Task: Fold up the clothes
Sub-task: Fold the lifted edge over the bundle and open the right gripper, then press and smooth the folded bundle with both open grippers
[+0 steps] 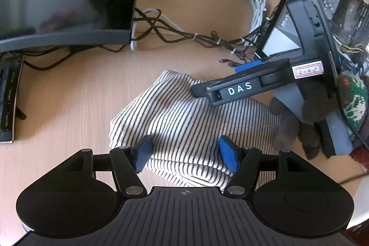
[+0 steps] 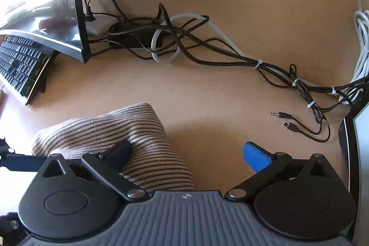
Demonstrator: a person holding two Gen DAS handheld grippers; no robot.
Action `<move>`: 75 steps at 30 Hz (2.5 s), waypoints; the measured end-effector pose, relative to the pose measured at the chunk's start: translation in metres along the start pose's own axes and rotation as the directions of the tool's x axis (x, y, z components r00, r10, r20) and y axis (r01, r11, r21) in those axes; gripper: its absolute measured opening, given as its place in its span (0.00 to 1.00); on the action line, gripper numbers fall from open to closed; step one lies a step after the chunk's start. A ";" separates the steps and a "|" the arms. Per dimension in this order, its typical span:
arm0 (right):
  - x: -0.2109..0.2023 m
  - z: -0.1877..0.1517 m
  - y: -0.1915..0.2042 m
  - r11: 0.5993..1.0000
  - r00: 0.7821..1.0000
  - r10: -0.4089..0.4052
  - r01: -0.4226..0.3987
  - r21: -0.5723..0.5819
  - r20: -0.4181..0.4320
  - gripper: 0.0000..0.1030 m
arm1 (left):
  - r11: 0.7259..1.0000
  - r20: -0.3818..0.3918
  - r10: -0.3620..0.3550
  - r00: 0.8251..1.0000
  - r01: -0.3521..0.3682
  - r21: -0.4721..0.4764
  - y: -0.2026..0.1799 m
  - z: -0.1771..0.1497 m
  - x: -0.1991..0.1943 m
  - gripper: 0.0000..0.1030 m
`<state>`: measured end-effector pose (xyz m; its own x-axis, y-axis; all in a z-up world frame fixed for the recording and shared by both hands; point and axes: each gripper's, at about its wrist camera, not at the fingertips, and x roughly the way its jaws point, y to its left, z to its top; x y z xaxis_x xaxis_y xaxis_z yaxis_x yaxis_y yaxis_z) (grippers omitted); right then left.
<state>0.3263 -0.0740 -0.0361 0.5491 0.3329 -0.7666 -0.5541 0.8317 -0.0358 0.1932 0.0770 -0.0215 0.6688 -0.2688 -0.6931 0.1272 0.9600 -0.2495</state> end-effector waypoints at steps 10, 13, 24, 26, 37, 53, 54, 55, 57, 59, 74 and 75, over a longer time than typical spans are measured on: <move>-0.064 -0.067 -0.019 0.994 0.997 0.046 -0.051 0.093 0.058 1.00 | 0.999 -0.009 -0.022 1.000 0.021 -0.038 0.008 0.001 0.003 0.77; -0.057 -0.097 -0.018 0.985 0.998 0.056 -0.056 0.160 0.006 1.00 | 0.999 -0.016 -0.029 0.999 0.028 -0.036 0.009 0.003 0.006 0.79; -0.078 -0.115 0.027 0.978 1.000 -0.025 0.021 0.208 0.016 1.00 | 0.993 -0.079 -0.025 0.997 0.016 -0.118 0.021 0.003 0.014 0.97; -0.091 -0.112 0.030 0.983 0.999 -0.044 0.043 0.177 0.003 1.00 | 0.984 -0.069 -0.041 0.997 0.028 -0.173 0.025 -0.001 0.009 0.94; -0.116 -0.079 -0.016 0.979 0.985 0.084 -0.109 0.169 0.152 0.96 | 0.975 -0.036 0.037 0.999 -0.044 -0.216 -0.019 -0.010 -0.019 0.86; -0.030 -0.072 -0.041 0.836 0.865 0.500 -0.494 0.239 0.043 0.77 | 0.922 -0.089 0.161 0.983 -0.182 -0.341 -0.043 -0.028 -0.002 0.67; -0.027 -0.068 -0.036 0.835 0.862 0.505 -0.501 0.226 0.043 0.77 | 0.920 -0.089 0.170 0.981 -0.190 -0.342 -0.040 -0.027 -0.003 0.67; -0.023 -0.063 -0.031 0.834 0.860 0.508 -0.504 0.227 0.043 0.77 | 0.918 -0.086 0.177 0.980 -0.196 -0.343 -0.034 -0.026 -0.004 0.67; -0.014 -0.052 -0.021 0.831 0.857 0.514 -0.509 0.225 0.043 0.77 | 0.911 -0.078 0.196 0.977 -0.211 -0.353 -0.021 -0.023 -0.007 0.67; -0.006 -0.042 -0.009 0.833 0.854 0.518 -0.515 0.205 0.041 0.77 | 0.904 -0.072 0.217 0.973 -0.229 -0.362 -0.009 -0.020 -0.009 0.67; 0.025 -0.005 0.022 0.852 0.863 0.504 -0.504 0.143 0.040 0.85 | 0.886 -0.048 0.234 0.971 -0.233 -0.400 0.042 -0.008 -0.009 0.69; 0.026 -0.005 0.022 0.851 0.863 0.505 -0.504 0.146 0.038 0.86 | 0.886 -0.045 0.231 0.972 -0.229 -0.404 0.043 -0.008 -0.009 0.69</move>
<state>0.3255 -0.0496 -0.0597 0.2180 0.7237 -0.6547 -0.6571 0.6049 0.4499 0.1868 0.1204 -0.0316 0.6462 -0.0434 -0.7619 -0.3361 0.8801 -0.3353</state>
